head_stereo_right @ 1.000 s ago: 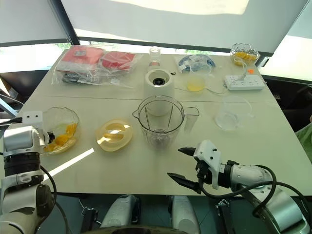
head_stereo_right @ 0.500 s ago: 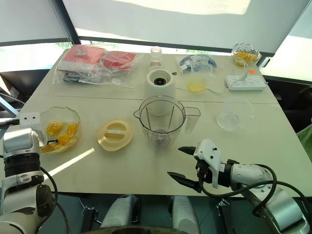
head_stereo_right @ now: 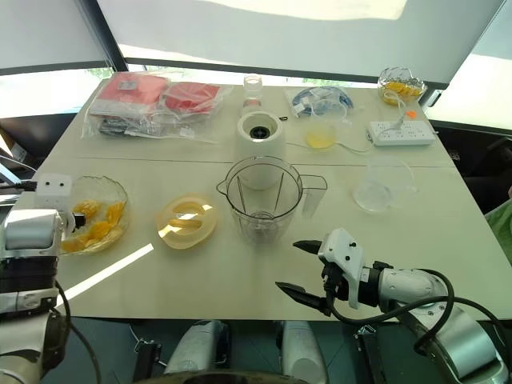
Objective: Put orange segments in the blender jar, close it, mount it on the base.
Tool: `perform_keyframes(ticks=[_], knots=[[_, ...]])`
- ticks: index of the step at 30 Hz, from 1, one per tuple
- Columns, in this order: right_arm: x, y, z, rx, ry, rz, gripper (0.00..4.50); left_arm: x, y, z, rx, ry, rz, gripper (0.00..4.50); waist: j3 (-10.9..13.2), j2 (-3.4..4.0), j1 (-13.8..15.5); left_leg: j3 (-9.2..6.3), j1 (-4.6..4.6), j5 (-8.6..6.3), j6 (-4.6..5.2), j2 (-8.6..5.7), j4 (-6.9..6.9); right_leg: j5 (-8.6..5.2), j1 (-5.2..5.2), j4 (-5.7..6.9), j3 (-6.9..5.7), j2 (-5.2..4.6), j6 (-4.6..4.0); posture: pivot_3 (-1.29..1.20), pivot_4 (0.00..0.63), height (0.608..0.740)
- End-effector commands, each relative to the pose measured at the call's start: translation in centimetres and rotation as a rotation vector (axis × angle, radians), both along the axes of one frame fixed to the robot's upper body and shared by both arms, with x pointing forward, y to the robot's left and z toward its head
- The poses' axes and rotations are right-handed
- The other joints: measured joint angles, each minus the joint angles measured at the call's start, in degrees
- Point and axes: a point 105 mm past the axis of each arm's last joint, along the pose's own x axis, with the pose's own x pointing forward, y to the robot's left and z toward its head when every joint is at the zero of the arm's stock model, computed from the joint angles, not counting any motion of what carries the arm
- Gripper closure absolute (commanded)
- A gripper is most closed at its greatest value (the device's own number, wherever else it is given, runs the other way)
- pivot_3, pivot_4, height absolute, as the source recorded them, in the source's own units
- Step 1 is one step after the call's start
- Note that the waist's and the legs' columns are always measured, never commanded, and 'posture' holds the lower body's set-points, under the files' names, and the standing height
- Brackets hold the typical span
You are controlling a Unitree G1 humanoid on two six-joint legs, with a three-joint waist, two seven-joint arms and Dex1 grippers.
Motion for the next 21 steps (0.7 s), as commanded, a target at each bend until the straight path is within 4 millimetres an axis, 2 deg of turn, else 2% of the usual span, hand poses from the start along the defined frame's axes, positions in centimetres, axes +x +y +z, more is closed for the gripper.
perform_keyframes(ticks=[1,13,21], knots=[[0.0,0.3,0.9,0.015,-0.047,0.014,0.00,1.2,0.5,0.5,0.043,0.002,-0.078,0.84,0.0,0.01,0.0,0.00,-0.02,0.00,0.00,-0.01,0.00,0.00,0.00,-0.03,-0.01,-0.02,0.00,0.00,0.150,0.740],[-0.7,0.5,1.6,0.019,-0.051,0.002,0.00,4.3,0.6,-0.9,0.029,0.020,-0.186,0.84,0.0,0.03,0.1,0.00,-0.05,0.01,0.03,-0.02,0.00,0.01,0.00,-0.04,-0.11,-0.06,0.01,0.00,0.150,0.740],[-0.7,0.3,1.4,0.014,-0.044,-0.024,0.00,5.7,-1.0,-1.0,0.051,0.031,-0.323,0.84,0.0,0.07,0.1,0.00,-0.02,0.04,0.03,-0.01,0.03,0.01,0.03,0.09,-0.18,-0.06,0.01,0.00,0.150,0.740]])
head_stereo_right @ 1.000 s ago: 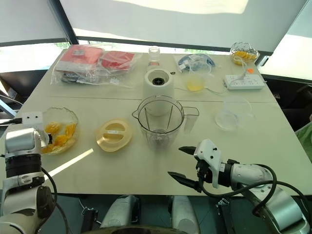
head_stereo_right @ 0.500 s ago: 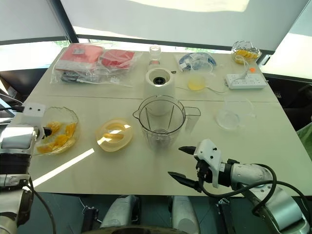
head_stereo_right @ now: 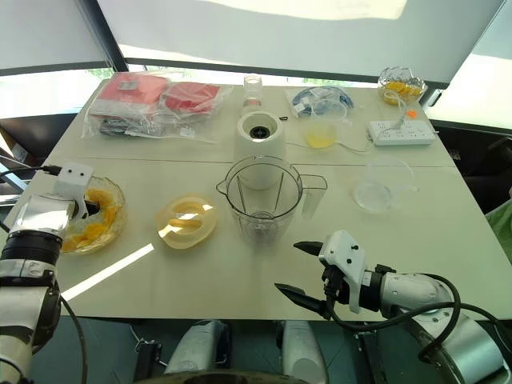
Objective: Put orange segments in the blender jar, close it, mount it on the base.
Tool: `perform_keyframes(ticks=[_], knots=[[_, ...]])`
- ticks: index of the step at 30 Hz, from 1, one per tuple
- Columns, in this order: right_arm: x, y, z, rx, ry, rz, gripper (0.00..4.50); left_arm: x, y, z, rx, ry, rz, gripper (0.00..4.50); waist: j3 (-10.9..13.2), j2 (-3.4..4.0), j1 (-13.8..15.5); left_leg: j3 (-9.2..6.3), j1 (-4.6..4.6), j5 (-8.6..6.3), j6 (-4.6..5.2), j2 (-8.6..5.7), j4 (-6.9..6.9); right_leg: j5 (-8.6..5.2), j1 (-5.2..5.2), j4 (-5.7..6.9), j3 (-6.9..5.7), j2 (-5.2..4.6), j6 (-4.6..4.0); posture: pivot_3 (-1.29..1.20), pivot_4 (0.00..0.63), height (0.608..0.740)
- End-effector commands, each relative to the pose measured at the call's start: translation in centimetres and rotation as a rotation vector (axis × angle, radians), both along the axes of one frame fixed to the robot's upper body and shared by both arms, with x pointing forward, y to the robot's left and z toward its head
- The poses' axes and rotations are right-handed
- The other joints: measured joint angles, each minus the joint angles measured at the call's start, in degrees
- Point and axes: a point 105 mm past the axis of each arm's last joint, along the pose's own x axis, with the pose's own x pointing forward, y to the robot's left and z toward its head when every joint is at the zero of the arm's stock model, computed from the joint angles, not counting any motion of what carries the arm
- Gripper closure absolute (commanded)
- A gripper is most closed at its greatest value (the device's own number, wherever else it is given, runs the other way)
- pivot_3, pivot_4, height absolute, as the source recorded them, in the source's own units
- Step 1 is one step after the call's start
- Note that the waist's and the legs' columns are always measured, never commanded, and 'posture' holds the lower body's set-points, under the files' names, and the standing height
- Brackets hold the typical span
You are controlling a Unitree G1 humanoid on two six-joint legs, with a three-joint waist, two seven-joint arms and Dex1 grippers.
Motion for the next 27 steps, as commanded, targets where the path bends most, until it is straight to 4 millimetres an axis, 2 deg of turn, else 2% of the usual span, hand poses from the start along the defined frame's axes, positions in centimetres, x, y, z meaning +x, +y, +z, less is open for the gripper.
perform_keyframes(ticks=[1,3,9,12,13,17,20,23,27], knots=[[-0.1,0.1,0.9,0.005,-0.043,0.003,0.00,0.3,-0.5,1.0,0.011,-0.012,-0.037,0.84,0.0,0.00,0.0,0.00,0.00,0.00,0.00,0.00,0.01,0.00,0.01,0.00,0.00,0.00,0.00,0.00,0.150,0.740],[-0.1,0.1,0.7,0.003,-0.043,0.000,0.00,-0.2,-1.1,0.8,-0.060,0.001,-0.013,0.84,0.0,0.00,0.0,0.01,-0.03,0.00,0.00,0.00,0.02,0.00,0.01,-0.04,0.00,0.00,0.00,0.00,0.150,0.740],[0.0,-0.2,0.6,-0.002,-0.041,-0.007,0.00,-2.3,-2.1,2.1,-0.036,0.042,-0.048,0.84,0.0,-0.01,-0.3,0.05,-0.07,0.00,0.01,-0.04,0.04,0.01,0.02,-0.07,-0.02,0.01,0.02,0.00,0.150,0.740],[0.0,-0.4,0.6,-0.005,-0.038,-0.007,0.00,-3.9,-2.3,3.8,-0.078,0.041,-0.028,0.84,0.0,-0.06,-0.2,0.03,-0.06,0.01,0.02,-0.04,0.06,0.01,0.02,-0.03,-0.07,0.08,0.02,0.00,0.150,0.740],[0.0,-0.7,0.8,-0.012,-0.032,-0.004,0.00,-4.6,-2.8,5.0,-0.102,0.047,-0.072,0.84,0.0,-0.06,-0.2,0.01,-0.06,0.01,0.02,-0.04,0.09,0.00,0.04,0.00,-0.09,0.10,0.02,0.00,0.150,0.740],[0.3,-1.6,1.1,-0.026,-0.017,0.000,0.00,-6.1,-4.2,7.7,-0.141,0.071,-0.197,0.84,0.1,-0.07,-0.3,0.01,0.00,0.01,0.03,0.00,0.16,-0.01,0.11,0.01,-0.18,0.21,0.01,0.00,0.150,0.740],[0.4,-1.9,1.0,-0.035,-0.007,0.011,0.00,-6.3,-4.3,9.6,-0.111,0.069,-0.261,0.84,0.1,0.02,0.0,-0.03,0.11,0.02,0.03,-0.01,0.19,-0.03,0.28,-0.07,-0.20,0.40,0.02,0.00,0.150,0.740],[0.8,-1.6,0.9,-0.031,-0.005,0.028,0.00,-5.7,-3.7,11.1,-0.032,0.057,-0.312,0.84,0.1,-0.02,-0.1,-0.05,0.11,0.02,0.04,0.04,0.22,-0.04,0.29,-0.07,-0.21,0.52,0.02,0.00,0.150,0.740],[1.0,-1.2,1.0,-0.023,-0.007,0.033,0.00,-4.9,-3.0,9.8,0.085,0.098,-0.383,0.84,0.2,0.15,-0.2,-0.04,0.12,0.02,0.04,0.05,0.22,-0.04,0.29,-0.06,-0.18,0.59,0.03,0.00,0.150,0.740]])
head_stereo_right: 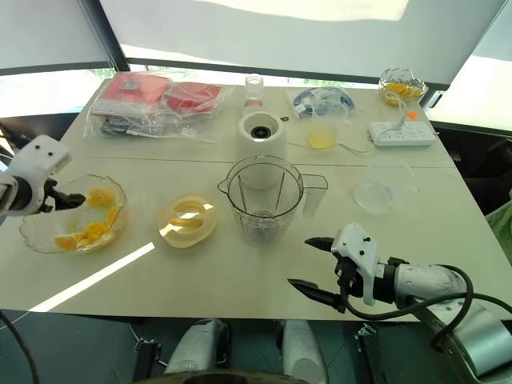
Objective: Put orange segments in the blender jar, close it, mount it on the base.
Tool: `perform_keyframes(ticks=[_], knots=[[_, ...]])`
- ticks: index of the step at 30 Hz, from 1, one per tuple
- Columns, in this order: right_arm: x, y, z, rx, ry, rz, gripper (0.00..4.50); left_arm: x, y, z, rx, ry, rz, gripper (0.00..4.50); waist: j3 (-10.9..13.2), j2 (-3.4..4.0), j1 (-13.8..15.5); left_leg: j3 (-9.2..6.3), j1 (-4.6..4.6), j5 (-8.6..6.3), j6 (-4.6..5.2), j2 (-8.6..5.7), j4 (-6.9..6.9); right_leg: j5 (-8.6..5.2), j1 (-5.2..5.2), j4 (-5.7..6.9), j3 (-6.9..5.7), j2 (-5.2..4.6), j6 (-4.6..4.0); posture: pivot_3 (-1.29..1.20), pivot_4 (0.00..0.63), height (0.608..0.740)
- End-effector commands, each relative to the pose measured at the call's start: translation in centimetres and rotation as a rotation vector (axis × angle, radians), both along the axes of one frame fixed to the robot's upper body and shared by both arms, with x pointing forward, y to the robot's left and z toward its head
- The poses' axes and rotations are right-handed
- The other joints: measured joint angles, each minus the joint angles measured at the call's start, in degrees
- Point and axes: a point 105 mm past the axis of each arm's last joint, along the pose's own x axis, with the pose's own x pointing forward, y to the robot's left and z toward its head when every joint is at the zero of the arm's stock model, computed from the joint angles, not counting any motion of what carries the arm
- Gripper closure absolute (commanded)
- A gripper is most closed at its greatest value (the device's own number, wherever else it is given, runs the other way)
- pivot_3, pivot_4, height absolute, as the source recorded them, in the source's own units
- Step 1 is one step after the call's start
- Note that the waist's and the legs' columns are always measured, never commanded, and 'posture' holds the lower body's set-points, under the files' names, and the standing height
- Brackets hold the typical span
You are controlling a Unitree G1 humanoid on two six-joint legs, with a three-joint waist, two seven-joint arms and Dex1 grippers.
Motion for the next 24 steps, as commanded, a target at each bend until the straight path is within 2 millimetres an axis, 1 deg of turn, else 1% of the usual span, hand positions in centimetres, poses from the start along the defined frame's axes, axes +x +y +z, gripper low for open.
perform_keyframes(ticks=[1,4,8,10,12,13,14,17,21,24], knots=[[0.0,0.5,0.5,0.015,-0.014,0.017,0.00,0.7,0.4,-1.0,0.158,0.017,-0.106,0.84,0.0,0.01,0.0,0.01,-0.01,0.00,0.00,0.00,0.00,-0.01,-0.01,0.00,0.01,0.04,0.01,0.00,0.150,0.740],[0.0,0.6,0.7,0.015,-0.017,0.016,0.00,1.2,0.8,-2.2,0.330,0.062,-0.233,0.84,0.0,-0.02,0.0,0.01,-0.05,0.00,0.00,0.03,-0.01,-0.01,-0.03,-0.06,0.07,0.18,0.01,0.00,0.150,0.740],[-0.2,0.5,0.7,0.011,-0.015,0.005,0.00,2.3,1.1,-3.3,0.411,0.092,-0.333,0.84,0.0,-0.04,0.1,0.02,-0.10,0.00,0.00,0.05,-0.01,0.00,-0.06,-0.05,0.08,0.25,0.00,0.00,0.150,0.740],[-0.3,0.5,0.7,0.009,-0.019,-0.001,0.00,3.0,1.4,-3.9,0.472,0.109,-0.392,0.84,0.0,-0.03,0.3,0.04,-0.10,0.00,0.00,0.06,0.00,0.00,-0.06,-0.04,0.08,0.28,-0.01,0.00,0.150,0.740],[-0.4,0.9,1.3,0.039,-0.028,-0.015,0.00,4.5,2.3,-4.6,0.606,0.114,-0.457,0.84,0.0,-0.03,0.8,0.12,-0.08,0.00,0.00,0.04,0.02,0.00,-0.03,-0.02,0.07,0.29,-0.01,0.00,0.150,0.740],[-0.4,1.0,1.6,0.058,-0.027,-0.022,0.00,5.0,2.4,-4.9,0.628,0.119,-0.475,0.84,0.0,-0.02,1.1,0.16,-0.07,0.00,0.00,0.05,0.05,0.01,-0.03,0.00,0.07,0.32,-0.01,0.00,0.150,0.740],[-0.5,1.2,1.9,0.073,-0.025,-0.026,0.00,5.4,2.4,-5.3,0.633,0.129,-0.495,0.84,0.0,-0.03,1.2,0.17,-0.06,0.00,0.01,0.04,0.05,0.01,-0.02,0.02,0.07,0.32,-0.01,0.00,0.150,0.740],[-0.9,1.4,2.6,0.087,-0.022,-0.027,0.00,6.8,1.5,-5.9,0.620,0.120,-0.556,0.84,0.0,-0.07,1.3,0.19,-0.07,0.00,0.01,0.06,0.08,0.02,-0.01,0.03,0.08,0.33,0.00,0.00,0.150,0.740],[-1.0,1.2,2.8,0.075,-0.026,-0.048,0.00,7.8,0.8,-6.6,0.634,0.127,-0.610,0.84,0.0,-0.13,1.3,0.17,-0.15,0.00,0.01,0.04,0.11,0.12,-0.01,-0.03,0.06,0.31,0.19,0.00,0.150,0.740],[-1.0,0.9,2.6,0.064,-0.027,-0.064,0.00,8.4,0.5,-7.0,0.632,0.129,-0.620,0.84,0.0,-0.13,1.4,0.15,-0.14,0.00,0.01,0.05,0.16,0.14,0.00,0.03,0.05,0.32,0.22,0.00,0.150,0.740]])
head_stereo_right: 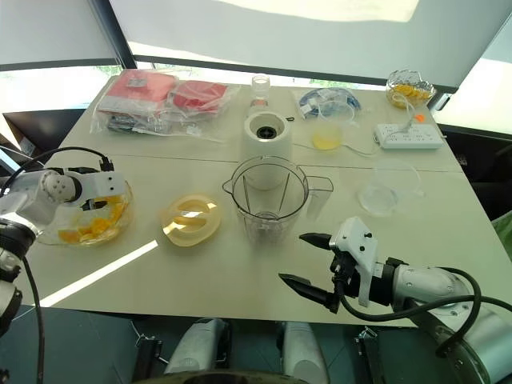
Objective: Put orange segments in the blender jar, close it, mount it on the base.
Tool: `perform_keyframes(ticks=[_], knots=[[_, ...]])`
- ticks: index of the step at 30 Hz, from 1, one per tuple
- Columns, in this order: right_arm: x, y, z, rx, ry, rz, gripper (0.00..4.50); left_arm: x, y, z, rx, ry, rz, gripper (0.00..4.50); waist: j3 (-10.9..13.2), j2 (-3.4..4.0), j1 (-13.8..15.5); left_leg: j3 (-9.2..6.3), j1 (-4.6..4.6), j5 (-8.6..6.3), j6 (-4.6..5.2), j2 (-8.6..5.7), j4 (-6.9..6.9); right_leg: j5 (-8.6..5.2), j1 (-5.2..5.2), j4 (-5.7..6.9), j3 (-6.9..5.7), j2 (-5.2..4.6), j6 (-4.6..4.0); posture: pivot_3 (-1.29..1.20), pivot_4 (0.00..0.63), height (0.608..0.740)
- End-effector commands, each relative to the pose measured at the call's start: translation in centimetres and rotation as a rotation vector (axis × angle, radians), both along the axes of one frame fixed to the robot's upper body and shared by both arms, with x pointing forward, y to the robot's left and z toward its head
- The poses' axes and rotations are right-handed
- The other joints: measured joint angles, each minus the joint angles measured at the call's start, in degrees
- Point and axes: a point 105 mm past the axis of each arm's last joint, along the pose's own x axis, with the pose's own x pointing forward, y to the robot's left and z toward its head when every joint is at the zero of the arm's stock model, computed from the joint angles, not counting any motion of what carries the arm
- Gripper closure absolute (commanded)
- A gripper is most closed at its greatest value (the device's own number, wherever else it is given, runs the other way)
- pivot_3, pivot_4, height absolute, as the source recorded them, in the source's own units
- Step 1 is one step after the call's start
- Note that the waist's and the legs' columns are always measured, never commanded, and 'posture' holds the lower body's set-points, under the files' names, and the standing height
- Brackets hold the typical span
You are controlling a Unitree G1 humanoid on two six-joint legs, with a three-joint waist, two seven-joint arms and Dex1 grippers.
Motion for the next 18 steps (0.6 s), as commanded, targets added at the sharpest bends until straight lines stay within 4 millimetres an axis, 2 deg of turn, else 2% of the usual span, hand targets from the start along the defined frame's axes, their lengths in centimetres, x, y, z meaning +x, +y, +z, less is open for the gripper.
perform_keyframes(ticks=[1,8,18], knots=[[-0.2,0.0,0.7,-0.010,-0.038,0.003,0.00,1.1,-0.3,1.3,0.019,-0.048,-0.028,0.84,0.0,0.00,0.0,-0.03,0.01,0.00,0.00,0.00,0.06,0.00,0.02,0.06,-0.02,0.00,0.00,0.00,0.150,0.740],[-0.4,-0.3,0.5,-0.019,-0.039,-0.014,0.00,1.6,-1.4,-0.1,0.011,-0.026,-0.045,0.84,0.0,0.01,0.1,-0.12,-0.01,0.00,0.01,0.09,0.71,-0.10,0.12,0.52,-0.09,-0.06,-0.18,0.00,0.150,0.740],[-0.2,-0.5,0.5,-0.028,-0.062,-0.027,0.00,1.9,-2.1,-1.9,-0.011,-0.025,-0.019,0.84,-0.2,0.36,1.2,-0.16,0.06,0.00,0.01,0.06,0.76,-0.10,0.17,0.63,-0.09,-0.04,-0.19,0.00,0.150,0.740]])
